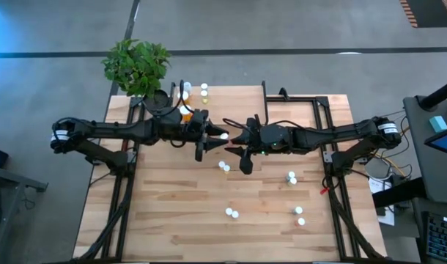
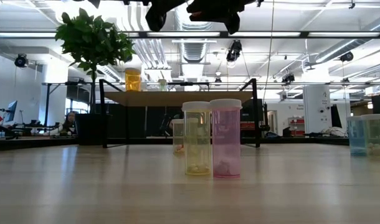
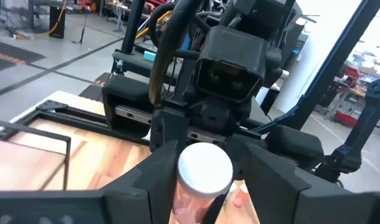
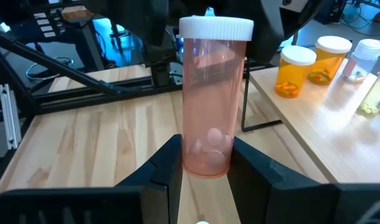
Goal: Pick and place medicine bottles onto shelf by color
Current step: Put the pink pill bottle on the shelf
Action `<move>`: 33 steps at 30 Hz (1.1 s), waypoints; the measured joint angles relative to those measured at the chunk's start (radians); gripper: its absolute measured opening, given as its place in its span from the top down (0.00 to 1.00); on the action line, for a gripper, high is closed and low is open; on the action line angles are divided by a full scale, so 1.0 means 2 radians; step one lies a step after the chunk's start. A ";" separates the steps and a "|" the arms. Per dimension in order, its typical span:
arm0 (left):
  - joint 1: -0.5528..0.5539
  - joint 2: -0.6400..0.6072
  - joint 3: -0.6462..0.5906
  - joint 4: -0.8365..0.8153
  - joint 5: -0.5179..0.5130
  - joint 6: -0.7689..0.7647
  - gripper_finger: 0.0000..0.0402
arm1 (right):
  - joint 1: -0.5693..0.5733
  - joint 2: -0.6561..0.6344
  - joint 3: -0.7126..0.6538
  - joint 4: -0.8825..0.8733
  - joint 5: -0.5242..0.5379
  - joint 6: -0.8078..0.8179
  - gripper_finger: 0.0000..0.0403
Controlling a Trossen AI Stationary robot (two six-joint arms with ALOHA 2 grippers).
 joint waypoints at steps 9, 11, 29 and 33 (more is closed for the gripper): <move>0.000 0.000 -0.001 -0.001 0.000 0.014 0.69 | -0.001 0.000 0.000 0.000 0.000 0.007 0.76; 0.000 0.000 -0.001 -0.001 0.000 0.014 0.71 | -0.001 0.000 0.000 0.000 0.000 0.011 0.76; 0.018 -0.004 -0.008 -0.022 -0.057 0.053 0.74 | -0.033 -0.006 0.000 -0.083 0.049 0.088 0.51; 0.020 -0.005 -0.009 -0.052 -0.130 0.076 0.74 | -0.061 -0.012 0.000 -0.111 0.043 0.107 0.41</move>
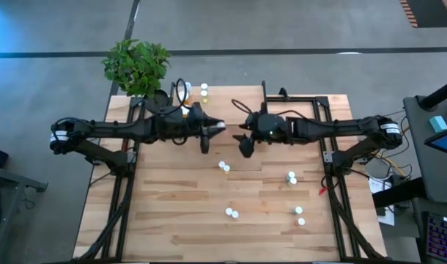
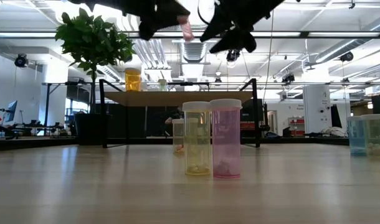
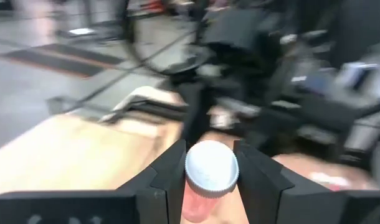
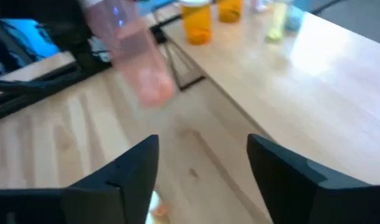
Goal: Pick and place medicine bottles onto shelf by color
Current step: Put the pink pill bottle on the shelf
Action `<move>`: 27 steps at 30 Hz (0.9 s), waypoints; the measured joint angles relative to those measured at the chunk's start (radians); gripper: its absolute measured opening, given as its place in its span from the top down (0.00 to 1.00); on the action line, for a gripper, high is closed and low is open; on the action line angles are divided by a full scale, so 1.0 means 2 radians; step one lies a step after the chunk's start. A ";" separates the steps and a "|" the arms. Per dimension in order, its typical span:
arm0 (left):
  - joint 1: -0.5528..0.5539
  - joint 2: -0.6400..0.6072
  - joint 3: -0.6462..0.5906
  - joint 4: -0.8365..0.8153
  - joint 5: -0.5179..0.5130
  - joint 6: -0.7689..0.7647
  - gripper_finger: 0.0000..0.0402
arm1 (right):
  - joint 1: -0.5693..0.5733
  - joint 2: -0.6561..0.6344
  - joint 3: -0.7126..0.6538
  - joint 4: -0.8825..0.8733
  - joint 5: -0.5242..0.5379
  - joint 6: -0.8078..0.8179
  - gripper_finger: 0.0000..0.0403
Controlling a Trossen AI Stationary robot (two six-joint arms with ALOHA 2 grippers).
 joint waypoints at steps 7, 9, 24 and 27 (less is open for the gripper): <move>0.036 -0.002 0.000 -0.021 -0.068 0.007 0.74 | -0.033 -0.009 0.000 -0.016 -0.001 -0.012 0.31; 0.055 -0.001 0.000 -0.033 -0.068 0.009 0.74 | -0.040 -0.009 0.000 -0.015 -0.002 -0.021 0.31; 0.134 0.028 -0.002 -0.088 -0.066 0.047 0.74 | -0.092 -0.009 0.000 -0.015 -0.015 -0.047 0.30; 0.138 0.034 -0.002 -0.108 -0.066 0.056 0.74 | -0.099 -0.009 0.000 -0.019 -0.016 -0.047 0.30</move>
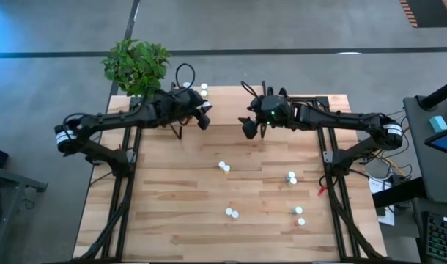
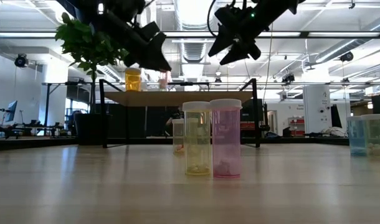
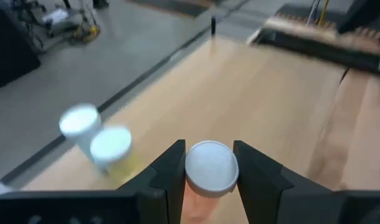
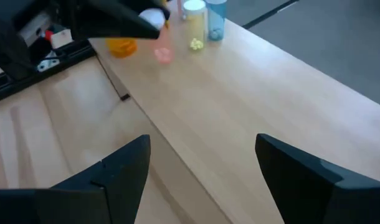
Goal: Pick and place medicine bottles onto shelf by color
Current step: Put the pink pill bottle on the shelf
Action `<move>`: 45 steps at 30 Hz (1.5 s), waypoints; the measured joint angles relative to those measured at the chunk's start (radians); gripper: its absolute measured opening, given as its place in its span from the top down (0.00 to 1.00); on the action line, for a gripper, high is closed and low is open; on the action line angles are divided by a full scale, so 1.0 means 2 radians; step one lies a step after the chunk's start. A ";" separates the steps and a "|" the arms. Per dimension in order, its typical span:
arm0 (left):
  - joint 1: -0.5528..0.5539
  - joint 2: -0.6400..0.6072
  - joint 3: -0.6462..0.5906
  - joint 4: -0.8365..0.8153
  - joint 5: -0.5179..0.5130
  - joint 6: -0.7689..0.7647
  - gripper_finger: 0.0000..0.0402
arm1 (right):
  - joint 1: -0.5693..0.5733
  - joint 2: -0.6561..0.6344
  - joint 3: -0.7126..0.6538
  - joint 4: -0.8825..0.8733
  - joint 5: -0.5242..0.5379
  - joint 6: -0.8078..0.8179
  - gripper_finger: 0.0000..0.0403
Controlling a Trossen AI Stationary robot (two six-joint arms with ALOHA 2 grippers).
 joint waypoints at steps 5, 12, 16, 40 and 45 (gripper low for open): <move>0.002 0.010 -0.001 -0.010 0.000 0.000 0.74 | -0.013 0.000 0.000 -0.007 -0.007 0.000 0.30; 0.003 0.015 0.000 -0.008 0.000 0.004 0.74 | -0.020 0.000 0.000 -0.007 -0.015 -0.002 0.31; 0.003 0.014 -0.001 -0.010 0.000 0.005 0.71 | -0.024 0.001 0.000 -0.008 -0.027 -0.004 0.31; 0.003 0.008 0.000 -0.012 -0.025 0.013 0.67 | -0.027 0.001 0.000 -0.009 -0.066 0.008 0.31; 0.003 0.008 0.000 -0.012 -0.026 0.012 0.60 | -0.027 0.001 0.000 -0.009 -0.067 0.000 0.31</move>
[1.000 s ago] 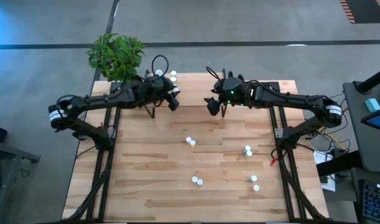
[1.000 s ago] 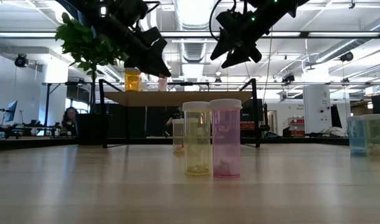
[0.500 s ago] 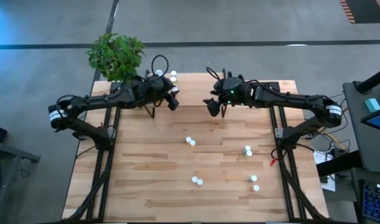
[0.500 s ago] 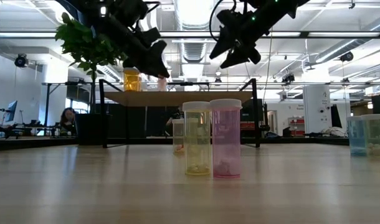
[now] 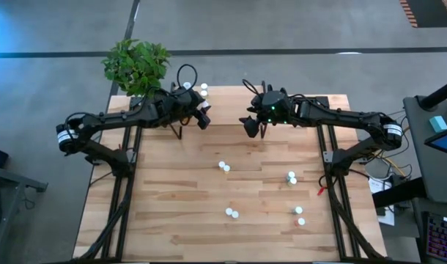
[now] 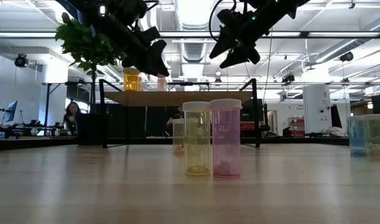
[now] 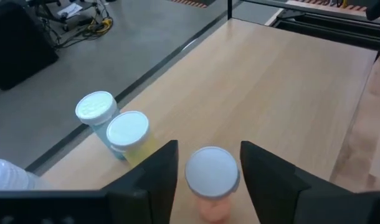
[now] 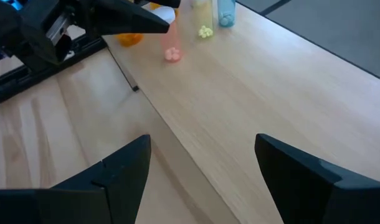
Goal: Pick and place medicine bottles onto shelf by color
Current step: Put the pink pill bottle on the shelf, then put the yellow pill bottle on the shelf
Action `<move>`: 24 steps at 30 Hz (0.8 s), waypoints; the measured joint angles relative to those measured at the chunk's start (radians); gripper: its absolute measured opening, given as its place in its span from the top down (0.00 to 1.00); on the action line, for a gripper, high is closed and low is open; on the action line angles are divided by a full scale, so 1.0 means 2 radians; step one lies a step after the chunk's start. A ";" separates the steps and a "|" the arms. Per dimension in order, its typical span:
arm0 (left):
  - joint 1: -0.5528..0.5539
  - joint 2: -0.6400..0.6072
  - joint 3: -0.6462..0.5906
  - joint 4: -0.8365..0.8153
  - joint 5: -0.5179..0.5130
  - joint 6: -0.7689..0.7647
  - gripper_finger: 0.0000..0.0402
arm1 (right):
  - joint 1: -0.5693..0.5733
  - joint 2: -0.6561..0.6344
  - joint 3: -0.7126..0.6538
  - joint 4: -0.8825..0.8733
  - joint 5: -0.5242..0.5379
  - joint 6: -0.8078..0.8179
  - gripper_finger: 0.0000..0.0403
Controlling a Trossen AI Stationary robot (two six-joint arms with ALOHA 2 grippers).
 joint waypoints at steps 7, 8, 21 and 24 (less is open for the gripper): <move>0.000 -0.001 -0.001 0.000 0.000 0.001 0.49 | 0.000 0.000 0.000 0.000 -0.008 -0.001 0.31; 0.000 -0.002 -0.001 0.000 0.000 0.001 0.48 | 0.000 0.000 0.000 0.000 -0.008 -0.002 0.31; -0.009 -0.027 0.025 -0.018 0.003 0.001 0.40 | 0.000 0.000 0.000 0.026 -0.009 -0.026 0.31; -0.015 -0.039 0.036 -0.027 0.004 0.001 0.39 | 0.000 0.000 0.000 0.056 -0.016 -0.040 0.31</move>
